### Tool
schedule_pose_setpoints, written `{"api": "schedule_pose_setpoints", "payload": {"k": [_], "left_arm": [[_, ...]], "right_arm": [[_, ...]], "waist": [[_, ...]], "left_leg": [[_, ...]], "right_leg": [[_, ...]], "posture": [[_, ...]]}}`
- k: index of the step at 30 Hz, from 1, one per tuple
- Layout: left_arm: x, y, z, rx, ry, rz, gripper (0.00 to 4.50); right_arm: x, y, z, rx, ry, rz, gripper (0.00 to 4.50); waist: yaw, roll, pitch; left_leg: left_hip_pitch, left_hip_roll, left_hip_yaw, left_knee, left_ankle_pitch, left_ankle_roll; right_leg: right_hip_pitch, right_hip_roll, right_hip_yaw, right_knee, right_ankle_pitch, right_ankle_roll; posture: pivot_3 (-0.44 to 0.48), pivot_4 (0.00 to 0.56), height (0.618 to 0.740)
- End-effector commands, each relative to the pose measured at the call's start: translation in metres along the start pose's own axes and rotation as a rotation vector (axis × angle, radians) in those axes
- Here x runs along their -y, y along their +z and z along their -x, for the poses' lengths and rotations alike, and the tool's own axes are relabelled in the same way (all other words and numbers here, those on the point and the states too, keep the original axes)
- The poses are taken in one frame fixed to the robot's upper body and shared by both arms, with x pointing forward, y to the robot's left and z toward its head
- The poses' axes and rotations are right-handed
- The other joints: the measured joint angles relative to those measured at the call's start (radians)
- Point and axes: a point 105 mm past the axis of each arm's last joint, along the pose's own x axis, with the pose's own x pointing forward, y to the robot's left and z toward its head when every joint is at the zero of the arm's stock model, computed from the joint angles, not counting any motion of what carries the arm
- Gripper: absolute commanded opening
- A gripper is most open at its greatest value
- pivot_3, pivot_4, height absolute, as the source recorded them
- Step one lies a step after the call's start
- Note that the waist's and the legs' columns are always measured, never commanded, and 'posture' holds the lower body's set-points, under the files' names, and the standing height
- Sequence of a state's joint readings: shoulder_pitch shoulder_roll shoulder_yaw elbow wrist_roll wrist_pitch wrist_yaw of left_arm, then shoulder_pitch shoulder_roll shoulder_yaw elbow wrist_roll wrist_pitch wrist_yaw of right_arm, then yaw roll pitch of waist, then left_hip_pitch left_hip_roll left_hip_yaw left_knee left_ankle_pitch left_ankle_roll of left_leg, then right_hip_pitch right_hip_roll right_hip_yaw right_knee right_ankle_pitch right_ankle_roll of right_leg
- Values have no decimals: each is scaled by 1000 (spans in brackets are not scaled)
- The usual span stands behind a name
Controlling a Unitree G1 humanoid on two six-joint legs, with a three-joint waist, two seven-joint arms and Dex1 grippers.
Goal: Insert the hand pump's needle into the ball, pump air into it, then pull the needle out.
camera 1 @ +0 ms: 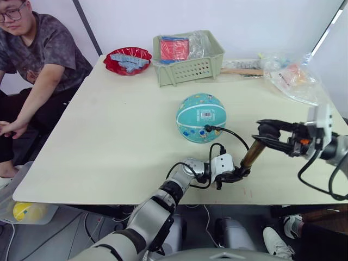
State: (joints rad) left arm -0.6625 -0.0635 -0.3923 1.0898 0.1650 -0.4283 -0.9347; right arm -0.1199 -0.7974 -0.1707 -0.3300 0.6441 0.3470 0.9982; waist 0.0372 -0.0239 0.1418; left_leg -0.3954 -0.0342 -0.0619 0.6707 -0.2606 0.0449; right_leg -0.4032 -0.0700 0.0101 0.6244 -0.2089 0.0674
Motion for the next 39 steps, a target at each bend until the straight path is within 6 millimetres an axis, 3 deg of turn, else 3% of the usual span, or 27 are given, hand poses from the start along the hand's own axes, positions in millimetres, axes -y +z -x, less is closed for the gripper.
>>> {"api": "schedule_pose_setpoints", "payload": {"k": [1, 5, 9, 22, 33, 39], "left_arm": [[20, -32, 3, -118, -66, 58, 1089], [21, -33, 4, -118, -66, 58, 1089], [21, -33, 4, -119, -69, 58, 1089], [22, -34, 4, -120, -76, 59, 1089], [23, -33, 3, -117, -74, 63, 1089], [22, -32, 3, -116, -73, 60, 1089]], "right_arm": [[-4, -39, -1, -98, -25, -35, 1633], [-12, -49, -3, -96, -25, -42, 1633], [-9, -39, -3, -68, -34, -16, 1633], [18, 54, 13, 72, -46, 83, 1633], [26, 116, 30, 110, -43, 158, 1633], [31, 139, 37, 129, -56, 168, 1633]], "waist": [[0, 0, 0], [0, 0, -1], [0, 0, -1], [0, 7, 5], [0, 8, 7], [1, 9, 7]], "left_leg": [[0, 0, 0, 0, 0, 0], [0, 0, 0, 0, 0, 0], [0, 0, 0, 0, 0, 0], [-2, -1, 0, 0, 0, 0], [-3, -1, 0, 0, 0, 0], [-4, -1, 1, 0, 0, 0]], "right_leg": [[0, 0, 0, 0, 0, 0], [0, 0, -1, 0, 0, 0], [0, 0, 0, 0, 0, 0], [-1, 0, 0, 0, 0, 0], [-2, -1, 0, 0, 0, 0], [-2, -1, 0, 0, 0, 0]], "posture": [[0, 150, 738], [0, 150, 738], [0, 150, 738], [0, 150, 738], [0, 150, 738], [0, 150, 738]]}}
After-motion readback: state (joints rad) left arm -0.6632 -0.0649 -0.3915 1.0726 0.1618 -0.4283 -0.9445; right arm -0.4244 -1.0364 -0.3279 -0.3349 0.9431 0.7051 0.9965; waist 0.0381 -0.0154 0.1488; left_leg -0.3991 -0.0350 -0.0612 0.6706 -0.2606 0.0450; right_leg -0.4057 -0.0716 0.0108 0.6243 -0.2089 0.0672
